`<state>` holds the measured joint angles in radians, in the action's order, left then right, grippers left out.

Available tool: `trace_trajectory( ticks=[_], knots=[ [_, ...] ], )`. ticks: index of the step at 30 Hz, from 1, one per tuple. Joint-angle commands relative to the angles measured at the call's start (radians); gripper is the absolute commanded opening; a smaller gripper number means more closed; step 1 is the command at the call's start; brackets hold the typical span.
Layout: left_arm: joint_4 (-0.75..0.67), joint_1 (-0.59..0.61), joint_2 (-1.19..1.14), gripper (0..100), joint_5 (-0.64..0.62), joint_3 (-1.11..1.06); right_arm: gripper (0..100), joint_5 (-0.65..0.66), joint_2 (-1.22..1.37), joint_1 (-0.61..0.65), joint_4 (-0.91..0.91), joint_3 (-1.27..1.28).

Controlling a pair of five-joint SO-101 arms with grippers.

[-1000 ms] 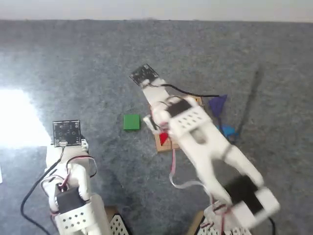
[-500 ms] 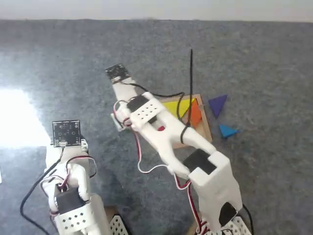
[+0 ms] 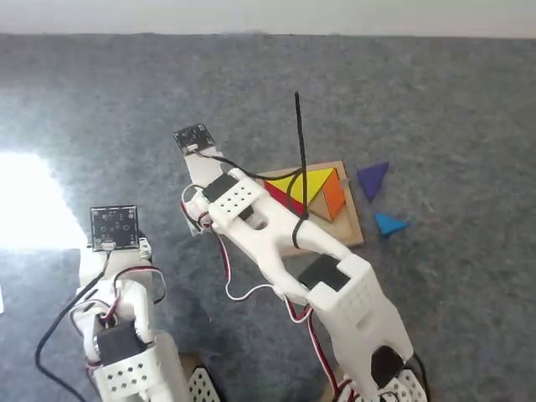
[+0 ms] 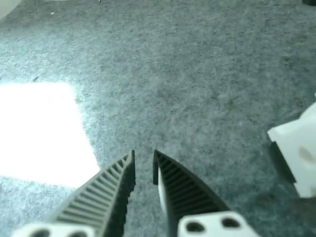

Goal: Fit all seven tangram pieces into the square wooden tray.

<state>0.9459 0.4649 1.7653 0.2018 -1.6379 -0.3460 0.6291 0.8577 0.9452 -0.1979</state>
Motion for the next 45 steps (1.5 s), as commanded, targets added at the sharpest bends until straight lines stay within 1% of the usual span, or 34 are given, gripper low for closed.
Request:
trace_trajectory(
  ticks=[1, 3, 7, 9, 15, 21, 26, 30, 34, 35, 38, 40, 43, 45],
  knots=[
    [-0.023, 0.003, 0.006, 6, -0.009, 0.007, 30.3, -0.017, 0.022, -0.024, 0.042, -0.097],
    [-0.023, -0.003, 0.006, 6, -0.009, 0.007, 28.2, -0.017, 0.031, -0.024, 0.077, -0.124],
    [-0.021, -0.021, 0.005, 6, -0.008, 0.005, 14.3, -0.017, 0.041, -0.028, 0.101, -0.129],
    [-0.021, -0.020, 0.005, 6, -0.008, 0.005, 10.1, -0.017, 0.050, -0.030, 0.101, -0.129],
    [-0.021, -0.021, 0.005, 6, -0.008, 0.004, 9.5, 0.000, 0.044, -0.036, 0.128, -0.137],
    [-0.023, -0.021, 0.005, 6, -0.008, -0.002, 9.4, 0.160, -0.047, -0.064, 0.300, -0.252],
    [-0.026, -0.023, 0.006, 6, -0.008, -0.004, 9.4, 0.296, -0.209, -0.084, 0.458, -0.339],
    [-0.025, -0.023, 0.006, 6, -0.008, -0.005, 9.4, 0.419, -0.371, -0.090, 0.631, -0.379],
    [-0.025, -0.023, 0.006, 6, -0.008, -0.005, 9.4, 0.559, -0.512, -0.091, 0.843, -0.376],
    [-0.025, -0.023, 0.008, 6, -0.008, -0.005, 9.3, 0.575, -0.547, -0.101, 0.858, -0.353],
    [-0.026, -0.023, 0.008, 6, -0.005, -0.005, 9.3, 0.614, -0.664, -0.183, 0.825, -0.206],
    [-0.025, -0.023, 0.008, 6, -0.005, -0.005, 9.3, 0.664, -0.731, -0.242, 0.771, -0.060],
    [-0.026, -0.023, 0.008, 6, -0.005, -0.005, 9.3, 0.755, -0.785, -0.292, 0.622, 0.207],
    [-0.026, -0.023, 0.008, 6, -0.005, -0.005, 9.3, 0.819, -0.794, -0.308, 0.483, 0.393]
  ],
)
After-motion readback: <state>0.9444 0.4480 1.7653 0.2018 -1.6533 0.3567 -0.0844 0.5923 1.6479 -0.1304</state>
